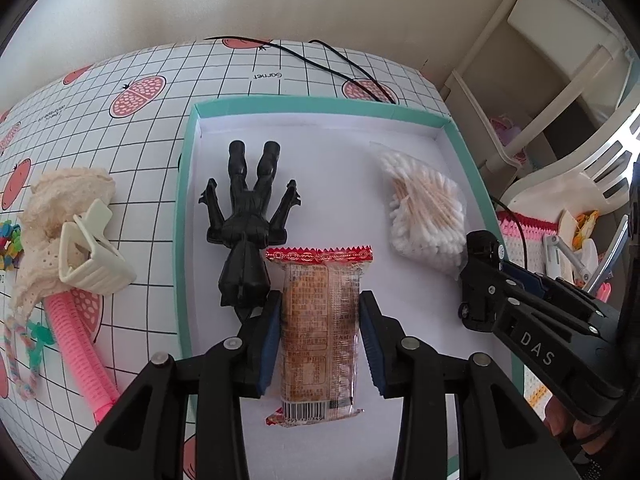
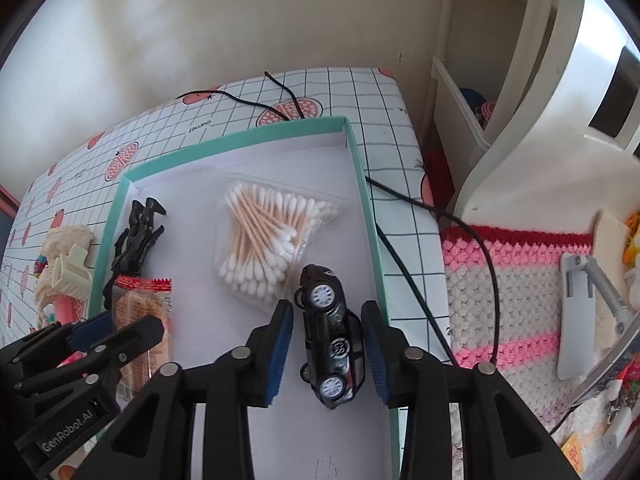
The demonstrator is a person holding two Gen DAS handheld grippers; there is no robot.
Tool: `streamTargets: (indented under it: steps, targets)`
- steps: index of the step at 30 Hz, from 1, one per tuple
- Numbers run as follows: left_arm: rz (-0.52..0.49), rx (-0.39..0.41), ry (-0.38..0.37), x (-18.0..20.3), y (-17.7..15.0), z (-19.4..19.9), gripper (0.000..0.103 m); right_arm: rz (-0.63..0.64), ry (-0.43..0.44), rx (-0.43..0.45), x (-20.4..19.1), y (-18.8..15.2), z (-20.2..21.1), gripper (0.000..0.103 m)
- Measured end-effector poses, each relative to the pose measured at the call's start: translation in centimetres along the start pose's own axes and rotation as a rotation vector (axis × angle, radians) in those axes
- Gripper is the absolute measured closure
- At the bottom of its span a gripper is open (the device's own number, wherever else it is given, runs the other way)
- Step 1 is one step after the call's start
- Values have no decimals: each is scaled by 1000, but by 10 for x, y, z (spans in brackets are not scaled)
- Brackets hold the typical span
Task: Organize objects
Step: 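Release the snack bar with the left tool while the right tool releases the toy car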
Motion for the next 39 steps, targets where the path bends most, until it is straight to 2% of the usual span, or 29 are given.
streamTargets:
  steps: [9, 15, 21, 24, 26, 30, 32, 33, 34, 35, 36, 39]
  targets:
    - [12, 23, -4, -3, 9, 17, 63, 3, 16, 48, -2, 6, 21, 64]
    - [21, 83, -14, -6, 16, 35, 63, 8, 22, 66, -6, 8, 28, 64]
    - [31, 141, 13, -13, 21, 45, 63, 17, 21, 64, -9, 9, 25, 64]
    - [41, 149, 27, -16, 23, 45, 62, 19, 22, 72, -10, 8, 25, 57]
    - [45, 154, 40, -19, 23, 45, 56, 18, 21, 76, -10, 9, 25, 54]
    - [64, 169, 54, -26, 24, 48, 51, 18, 28, 85, -11, 10, 25, 44]
    - [76, 180, 63, -30, 25, 50, 40, 23, 31, 89, -13, 10, 25, 38]
    - [83, 190, 71, -33, 25, 51, 39, 24, 32, 90, -14, 10, 25, 38]
    - [88, 197, 79, -35, 25, 52, 32, 23, 33, 91, -15, 10, 25, 35]
    - [95, 207, 89, -38, 25, 53, 21, 22, 35, 96, -15, 10, 25, 32]
    - [102, 217, 97, -41, 25, 54, 17, 21, 35, 99, -16, 10, 26, 30]
    - [120, 236, 104, -49, 27, 58, 16, 27, 38, 107, -19, 11, 26, 21]
Point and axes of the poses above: each gripper's, at about its wrist camera, not at the fingertips, and z roughly against the way its jaws point, x to its right, y to its top, the point moved 1 cm from there along -z, roughly the way its jaws point
